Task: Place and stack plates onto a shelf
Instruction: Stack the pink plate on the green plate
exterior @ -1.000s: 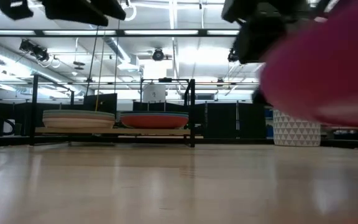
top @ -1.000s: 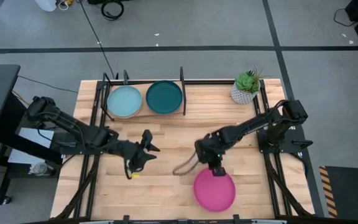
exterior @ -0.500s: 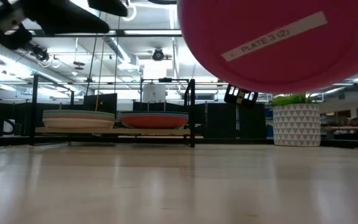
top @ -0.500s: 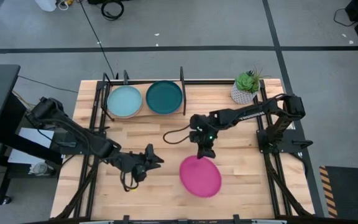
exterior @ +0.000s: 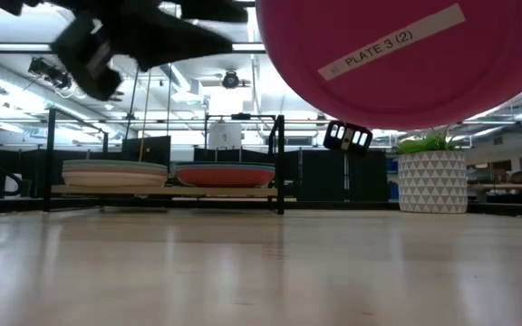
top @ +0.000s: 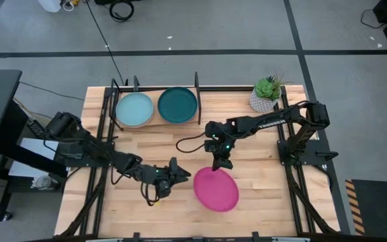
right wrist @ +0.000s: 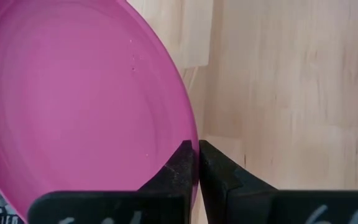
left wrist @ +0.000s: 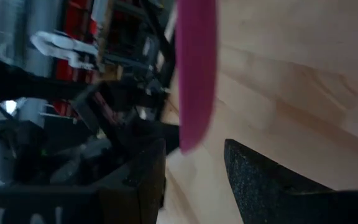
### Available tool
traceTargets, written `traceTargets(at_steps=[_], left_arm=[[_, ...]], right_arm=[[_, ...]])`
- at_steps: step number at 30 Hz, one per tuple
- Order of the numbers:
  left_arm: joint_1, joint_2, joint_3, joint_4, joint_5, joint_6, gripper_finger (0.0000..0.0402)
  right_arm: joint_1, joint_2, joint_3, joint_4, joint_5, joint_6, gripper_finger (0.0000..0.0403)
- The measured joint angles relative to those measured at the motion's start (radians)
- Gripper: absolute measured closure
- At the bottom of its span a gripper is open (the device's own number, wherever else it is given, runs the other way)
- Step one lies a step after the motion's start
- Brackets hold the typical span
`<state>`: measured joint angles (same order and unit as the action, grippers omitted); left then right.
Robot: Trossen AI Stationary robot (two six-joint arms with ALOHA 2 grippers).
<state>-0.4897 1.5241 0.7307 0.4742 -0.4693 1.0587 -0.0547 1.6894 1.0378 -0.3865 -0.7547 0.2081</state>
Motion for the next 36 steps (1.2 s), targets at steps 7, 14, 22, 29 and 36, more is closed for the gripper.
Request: traceTargets(at_steps=[7,14,22,29,36], left_arm=[[0.043,0.061,0.010,0.152,0.133,0.054,0.0230],[0.082,0.106,0.039,0.149,0.263,0.056,0.0230],[0.112,0.121,0.080,0.146,0.347,-0.035,0.0264],[0.118,0.121,0.083,0.078,0.388,-0.065,0.0340],[0.111,0.121,0.083,0.059,0.401,-0.061,0.0360]], right_arm=[[0.000,0.000,0.000,0.020,0.001,0.003,0.0381],[-0.005,0.000,0.000,0.031,0.001,0.021,0.0381],[-0.019,-0.001,0.000,0.070,-0.015,0.050,0.0376],[-0.022,-0.001,0.002,0.110,-0.003,0.054,0.0352],[-0.049,-0.001,0.035,0.101,-0.047,0.050,0.0297]])
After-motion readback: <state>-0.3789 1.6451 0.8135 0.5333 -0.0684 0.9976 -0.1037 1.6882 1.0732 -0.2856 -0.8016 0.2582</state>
